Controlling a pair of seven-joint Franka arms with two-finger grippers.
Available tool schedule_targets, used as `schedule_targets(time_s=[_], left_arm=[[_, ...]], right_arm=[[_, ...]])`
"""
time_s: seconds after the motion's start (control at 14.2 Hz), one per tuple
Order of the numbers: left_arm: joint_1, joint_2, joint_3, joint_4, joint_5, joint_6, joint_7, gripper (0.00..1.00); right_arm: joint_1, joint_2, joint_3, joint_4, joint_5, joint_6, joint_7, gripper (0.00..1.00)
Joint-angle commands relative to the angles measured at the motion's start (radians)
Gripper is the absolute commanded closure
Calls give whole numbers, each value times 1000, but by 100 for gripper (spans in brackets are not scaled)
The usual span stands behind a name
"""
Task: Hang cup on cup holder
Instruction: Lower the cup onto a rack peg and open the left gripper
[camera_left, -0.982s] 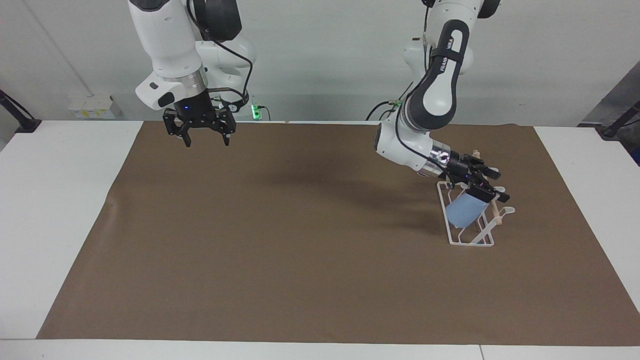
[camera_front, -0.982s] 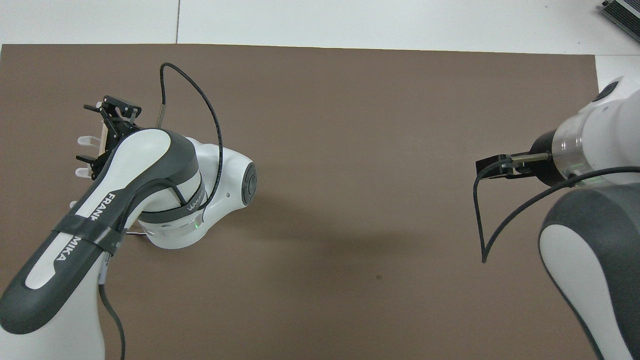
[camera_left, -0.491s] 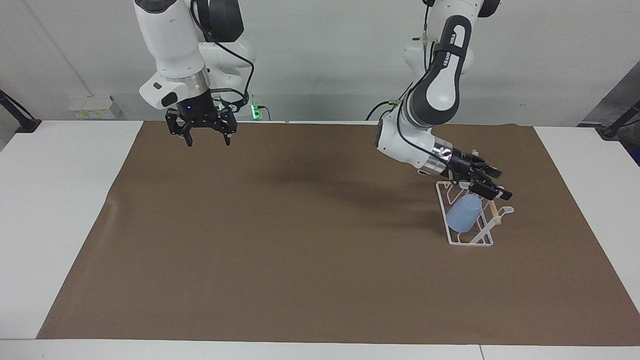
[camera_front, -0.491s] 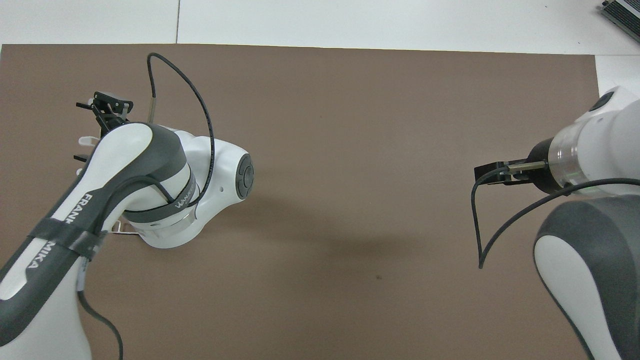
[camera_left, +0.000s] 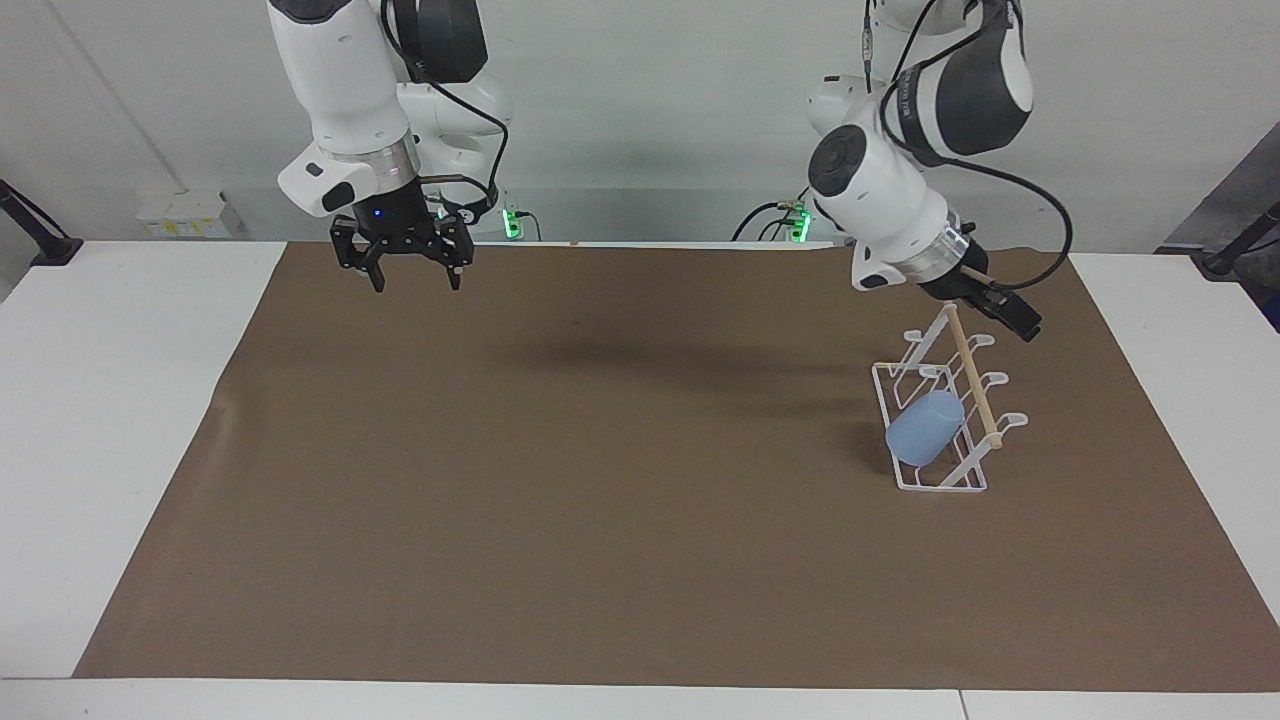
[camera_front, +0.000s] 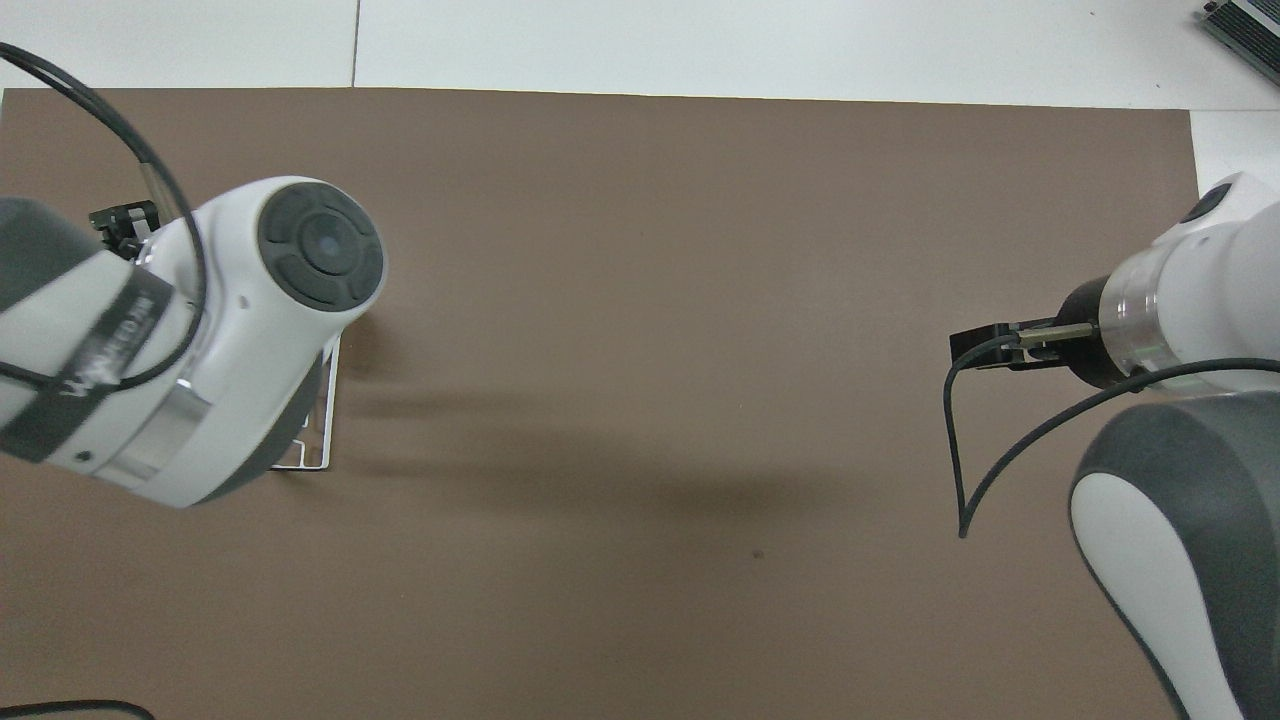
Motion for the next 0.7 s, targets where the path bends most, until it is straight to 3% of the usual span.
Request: schedule_targets(time_s=[0.0,0.35,0.63], left_arm=[[130,-79,-4,7,-232,35,-7,0],[242,-158,0,17,-483,23,-238,0],[304,-165,-6,108,-593,21,-283,0]], right_arm=[[-21,-22,10,-25,14,23,-29,0],[-21,-22,10,-25,14,23,-29,0],[-20,-22,10,-24,14,23,-29,0]])
